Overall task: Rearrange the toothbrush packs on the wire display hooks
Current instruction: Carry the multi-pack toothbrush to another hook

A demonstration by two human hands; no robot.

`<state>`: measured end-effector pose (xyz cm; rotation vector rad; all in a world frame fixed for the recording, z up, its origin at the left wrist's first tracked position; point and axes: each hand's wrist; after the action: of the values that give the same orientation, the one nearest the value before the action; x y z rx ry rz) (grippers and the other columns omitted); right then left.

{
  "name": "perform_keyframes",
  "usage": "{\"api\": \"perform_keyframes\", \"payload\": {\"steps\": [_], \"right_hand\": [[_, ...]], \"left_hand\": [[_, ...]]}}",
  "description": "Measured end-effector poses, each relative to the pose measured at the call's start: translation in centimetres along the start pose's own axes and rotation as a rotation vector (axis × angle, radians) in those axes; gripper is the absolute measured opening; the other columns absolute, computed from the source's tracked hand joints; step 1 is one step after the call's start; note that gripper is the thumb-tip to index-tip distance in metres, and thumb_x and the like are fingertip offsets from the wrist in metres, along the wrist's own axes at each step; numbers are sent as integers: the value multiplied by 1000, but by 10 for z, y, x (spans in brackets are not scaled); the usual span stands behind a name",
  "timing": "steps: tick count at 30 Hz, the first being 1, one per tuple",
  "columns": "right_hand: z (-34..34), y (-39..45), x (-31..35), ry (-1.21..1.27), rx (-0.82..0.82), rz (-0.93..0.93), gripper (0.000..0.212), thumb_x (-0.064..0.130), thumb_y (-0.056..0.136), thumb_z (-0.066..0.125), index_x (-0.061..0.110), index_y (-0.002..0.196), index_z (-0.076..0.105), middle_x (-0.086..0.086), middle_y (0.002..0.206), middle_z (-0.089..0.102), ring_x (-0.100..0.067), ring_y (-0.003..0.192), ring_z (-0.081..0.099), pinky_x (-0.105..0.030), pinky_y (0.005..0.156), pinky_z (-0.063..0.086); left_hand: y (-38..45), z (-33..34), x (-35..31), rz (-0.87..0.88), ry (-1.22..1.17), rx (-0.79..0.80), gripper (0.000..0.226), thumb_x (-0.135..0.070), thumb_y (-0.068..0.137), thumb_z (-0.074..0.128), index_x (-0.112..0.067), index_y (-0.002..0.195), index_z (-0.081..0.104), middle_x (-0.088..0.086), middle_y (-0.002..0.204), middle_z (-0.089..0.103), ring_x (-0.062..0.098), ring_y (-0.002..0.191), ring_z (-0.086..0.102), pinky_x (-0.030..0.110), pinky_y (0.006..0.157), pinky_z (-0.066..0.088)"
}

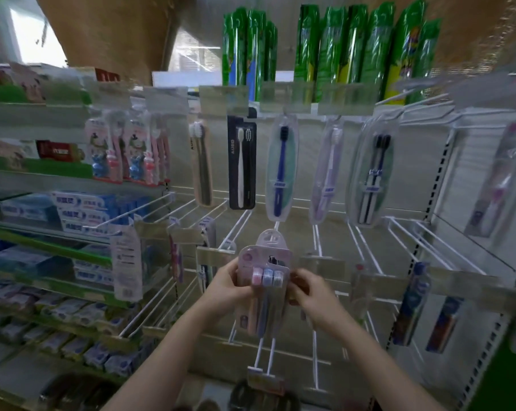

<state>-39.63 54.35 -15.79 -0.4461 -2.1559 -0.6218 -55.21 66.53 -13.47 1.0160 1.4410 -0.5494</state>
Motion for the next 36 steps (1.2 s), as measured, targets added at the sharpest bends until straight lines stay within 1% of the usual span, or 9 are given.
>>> {"api": "perform_keyframes", "payload": {"steps": [4, 10, 14, 19, 22, 25, 29, 32, 36], "right_hand": [[-20, -8, 18, 19, -3, -13, 20, 16, 94, 54, 33, 100, 60, 0, 104, 67, -16, 94, 65, -40, 83, 56], [-53, -17, 35, 101, -61, -31, 17, 16, 94, 53, 30, 100, 61, 2, 100, 69, -15, 93, 66, -38, 83, 56], [-73, -25, 39, 197, -114, 13, 15, 15, 95, 52, 25, 103, 59, -1, 103, 69, -16, 94, 67, -35, 80, 57], [-97, -43, 40, 225, -166, 1, 15, 16, 94, 53, 25, 106, 57, 10, 97, 67, -4, 87, 66, -19, 69, 54], [-110, -56, 39, 202, -214, 4, 15, 17, 94, 54, 31, 99, 54, 13, 96, 65, 0, 86, 63, -14, 65, 52], [-124, -63, 32, 171, -275, 33, 13, 20, 94, 55, 28, 104, 57, 10, 101, 66, -1, 92, 63, -19, 72, 54], [-142, -70, 31, 171, -322, 46, 13, 20, 94, 55, 26, 105, 58, 8, 100, 67, -8, 96, 64, -29, 83, 55], [-152, -75, 32, 158, -366, 43, 17, 20, 95, 53, 21, 111, 57, 10, 102, 65, -3, 97, 61, -23, 84, 53], [-160, -78, 34, 157, -411, 38, 18, 19, 95, 53, 24, 112, 54, 12, 102, 62, 4, 94, 57, -16, 83, 49]], "left_hand": [[-4, 8, -21, 11, 7, -15, 35, -11, 76, 74, -22, 108, 62, -6, 98, 71, 6, 90, 68, 19, 70, 54], [0, 28, -50, 67, -56, -42, 39, -12, 75, 75, -21, 111, 62, -4, 102, 72, 12, 96, 68, 26, 77, 55], [4, 45, -63, 65, -106, -81, 43, -17, 76, 74, -25, 115, 60, -3, 104, 72, 15, 97, 68, 37, 80, 57], [9, 65, -69, 54, -126, -87, 35, -8, 79, 72, -17, 110, 61, 3, 97, 73, 19, 90, 70, 31, 72, 57], [10, 78, -69, 46, -109, -73, 34, -6, 80, 70, -17, 111, 61, 11, 98, 71, 27, 91, 69, 41, 77, 58], [12, 90, -72, 40, -95, -63, 30, -7, 82, 69, -16, 109, 61, 16, 99, 70, 31, 92, 68, 44, 81, 58], [14, 103, -80, 30, -103, -81, 28, -8, 82, 68, -16, 108, 60, 10, 93, 71, 26, 85, 69, 39, 76, 58], [20, 105, -86, 31, -95, -142, 28, -6, 81, 68, -16, 107, 61, 9, 90, 70, 23, 80, 68, 38, 73, 59], [26, 107, -93, 42, -78, -175, 28, -12, 79, 73, -20, 104, 64, 7, 92, 72, 23, 86, 69, 39, 77, 58]]}}
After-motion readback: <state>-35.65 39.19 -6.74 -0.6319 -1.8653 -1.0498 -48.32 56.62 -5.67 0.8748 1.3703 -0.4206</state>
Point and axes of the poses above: each hand's wrist, its own y-axis towards the middle knuckle, its own z-axis out of the palm, x = y × z
